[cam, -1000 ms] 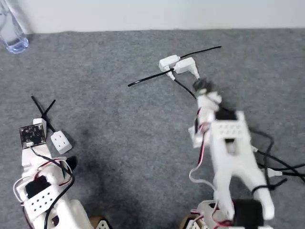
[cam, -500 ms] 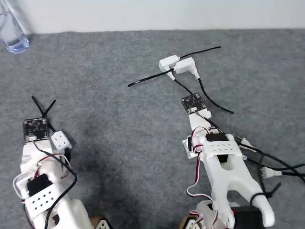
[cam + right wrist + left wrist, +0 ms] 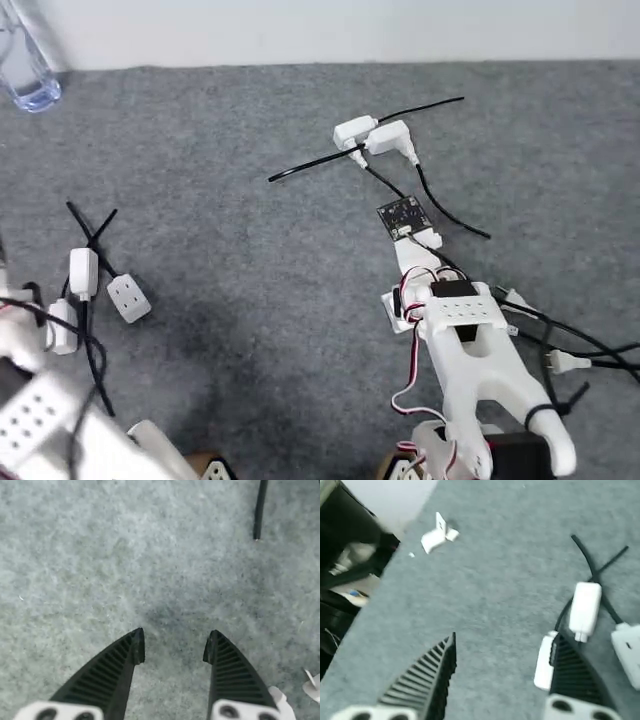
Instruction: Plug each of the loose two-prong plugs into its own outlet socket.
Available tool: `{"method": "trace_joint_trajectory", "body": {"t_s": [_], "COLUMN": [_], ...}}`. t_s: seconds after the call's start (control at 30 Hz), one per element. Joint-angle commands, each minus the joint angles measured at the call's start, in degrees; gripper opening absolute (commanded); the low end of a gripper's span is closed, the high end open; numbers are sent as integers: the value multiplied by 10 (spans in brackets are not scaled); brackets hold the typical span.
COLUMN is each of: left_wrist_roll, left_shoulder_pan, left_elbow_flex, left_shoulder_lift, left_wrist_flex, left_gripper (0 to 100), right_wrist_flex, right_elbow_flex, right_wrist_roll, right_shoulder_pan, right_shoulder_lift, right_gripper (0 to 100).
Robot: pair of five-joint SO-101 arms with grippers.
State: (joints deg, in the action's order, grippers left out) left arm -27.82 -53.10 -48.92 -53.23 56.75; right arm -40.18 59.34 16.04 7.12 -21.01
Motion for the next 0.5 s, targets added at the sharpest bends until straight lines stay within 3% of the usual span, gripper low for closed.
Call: {"method": "trace_joint_trajectory", "body": {"t_s": [0.0,0.13,0.27,0.47], "left_wrist_roll": [-27,-45,-53,-183], "left_shoulder_pan": [47,74,75,83], "left_elbow_flex": [228,405,529,612], "left_shoulder_lift": [170,356,511,678], "left_wrist_flex": [183,321,331,331], "left_gripper": [285,284,284,284], "right_wrist_flex": [9,9,9,9], "right_elbow_flex": [-4,-4,-4,-4], "right_wrist_roll": [6,6,6,6], "right_shoulder_pan": [3,3,3,3], "right_shoulder_lift": [-13,-13,-13,-13], "right_gripper": [187,187,187,187]}}
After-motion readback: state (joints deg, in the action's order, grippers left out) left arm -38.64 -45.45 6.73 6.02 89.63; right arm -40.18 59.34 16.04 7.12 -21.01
